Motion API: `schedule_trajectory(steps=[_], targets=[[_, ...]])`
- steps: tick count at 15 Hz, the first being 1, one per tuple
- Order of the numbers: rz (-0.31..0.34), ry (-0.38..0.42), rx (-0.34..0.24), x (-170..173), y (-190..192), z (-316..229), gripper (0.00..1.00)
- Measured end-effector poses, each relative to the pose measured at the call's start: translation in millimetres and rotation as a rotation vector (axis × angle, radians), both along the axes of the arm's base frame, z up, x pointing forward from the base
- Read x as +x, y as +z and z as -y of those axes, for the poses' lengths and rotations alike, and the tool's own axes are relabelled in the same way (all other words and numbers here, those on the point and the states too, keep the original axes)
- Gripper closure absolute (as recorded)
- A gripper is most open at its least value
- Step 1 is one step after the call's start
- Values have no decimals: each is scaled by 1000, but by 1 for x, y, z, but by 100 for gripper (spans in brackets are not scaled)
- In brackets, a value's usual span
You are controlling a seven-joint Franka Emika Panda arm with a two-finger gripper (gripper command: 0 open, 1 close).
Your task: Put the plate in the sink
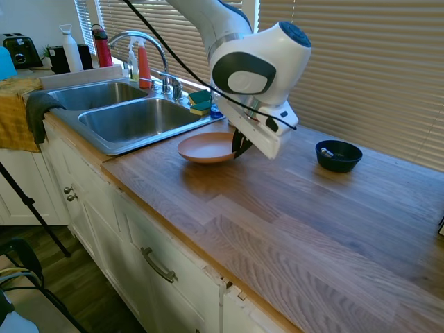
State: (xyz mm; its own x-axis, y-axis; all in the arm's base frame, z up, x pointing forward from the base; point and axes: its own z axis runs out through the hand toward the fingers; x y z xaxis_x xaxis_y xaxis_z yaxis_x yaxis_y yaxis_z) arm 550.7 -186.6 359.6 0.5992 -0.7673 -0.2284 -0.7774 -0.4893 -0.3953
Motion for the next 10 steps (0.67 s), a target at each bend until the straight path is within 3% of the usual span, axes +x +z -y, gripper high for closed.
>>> schedule_trajectory(steps=[5,9,10], targets=[[14,34,6,18,57,-100,100],[9,60,26,25,77,-182,100],[11,57,27,26,77,-182,100]])
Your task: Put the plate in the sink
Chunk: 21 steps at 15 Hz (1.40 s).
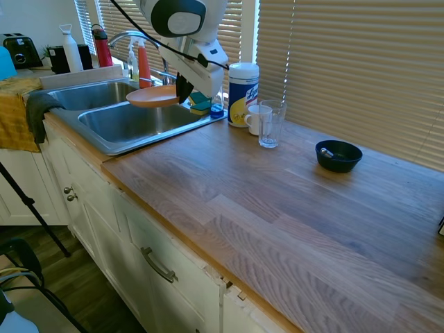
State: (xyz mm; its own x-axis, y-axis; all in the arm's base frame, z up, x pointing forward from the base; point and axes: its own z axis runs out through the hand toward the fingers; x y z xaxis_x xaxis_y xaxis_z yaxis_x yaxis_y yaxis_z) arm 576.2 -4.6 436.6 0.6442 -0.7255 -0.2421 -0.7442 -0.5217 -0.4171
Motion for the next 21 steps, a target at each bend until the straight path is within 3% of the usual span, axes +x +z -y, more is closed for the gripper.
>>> schedule_trajectory(steps=[3,10,15,20,21], targets=[[10,7,-6,7,-9,-11,100],[34,91,-16,48,-40,-148,100],[-7,174,-123,79,-109,-240,100],[-48,210,-184,100,-169,-279,100],[-59,210,-189,104,-178,-283,0]])
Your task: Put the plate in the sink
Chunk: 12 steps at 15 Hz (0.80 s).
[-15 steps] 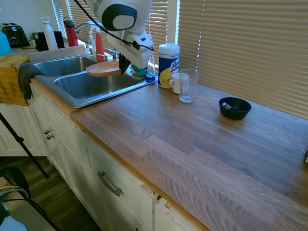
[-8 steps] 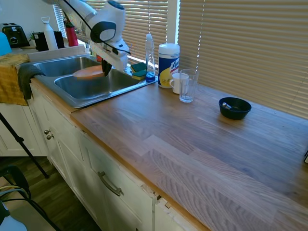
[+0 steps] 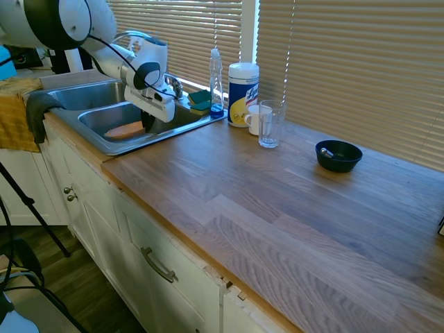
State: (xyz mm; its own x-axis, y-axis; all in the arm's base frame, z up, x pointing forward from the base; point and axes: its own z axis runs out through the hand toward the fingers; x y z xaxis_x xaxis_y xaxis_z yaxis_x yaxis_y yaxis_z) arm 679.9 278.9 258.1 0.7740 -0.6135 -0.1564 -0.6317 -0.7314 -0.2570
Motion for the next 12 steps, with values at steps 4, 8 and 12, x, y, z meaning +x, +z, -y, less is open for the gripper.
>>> schedule_trajectory(steps=[4,8,12], targets=[[-33,0,-3,14,-17,-8,0],[-42,-2,-1,19,-20,-19,0],[-27,-16,8,21,-10,-26,0]])
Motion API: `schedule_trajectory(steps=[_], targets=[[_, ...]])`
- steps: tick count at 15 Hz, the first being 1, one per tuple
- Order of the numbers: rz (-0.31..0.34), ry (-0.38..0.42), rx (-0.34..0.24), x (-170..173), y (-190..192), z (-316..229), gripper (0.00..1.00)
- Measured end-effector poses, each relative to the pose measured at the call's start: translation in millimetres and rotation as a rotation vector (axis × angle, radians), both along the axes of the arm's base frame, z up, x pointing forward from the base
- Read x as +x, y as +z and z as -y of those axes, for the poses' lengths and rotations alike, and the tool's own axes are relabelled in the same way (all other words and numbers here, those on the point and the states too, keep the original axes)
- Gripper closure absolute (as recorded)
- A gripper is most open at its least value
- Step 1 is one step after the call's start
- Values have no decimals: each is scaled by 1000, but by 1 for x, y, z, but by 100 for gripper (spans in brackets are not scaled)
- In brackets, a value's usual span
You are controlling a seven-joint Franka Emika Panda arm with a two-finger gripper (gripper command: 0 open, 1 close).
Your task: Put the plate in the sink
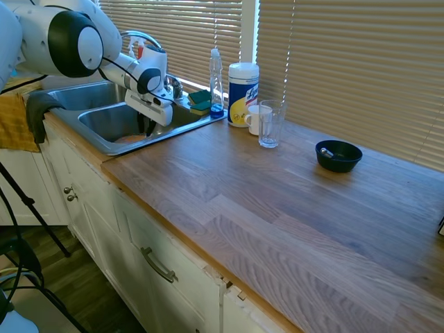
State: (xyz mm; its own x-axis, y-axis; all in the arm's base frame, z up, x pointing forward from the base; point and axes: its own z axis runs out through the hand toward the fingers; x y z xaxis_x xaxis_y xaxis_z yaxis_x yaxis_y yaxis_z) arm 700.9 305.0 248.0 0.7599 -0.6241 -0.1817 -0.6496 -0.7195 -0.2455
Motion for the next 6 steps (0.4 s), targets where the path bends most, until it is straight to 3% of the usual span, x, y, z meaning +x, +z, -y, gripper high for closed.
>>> schedule_trajectory(steps=[2,6], targets=[[27,-10,8,3,16,2,0],[89,-48,19,-8,84,17,0]])
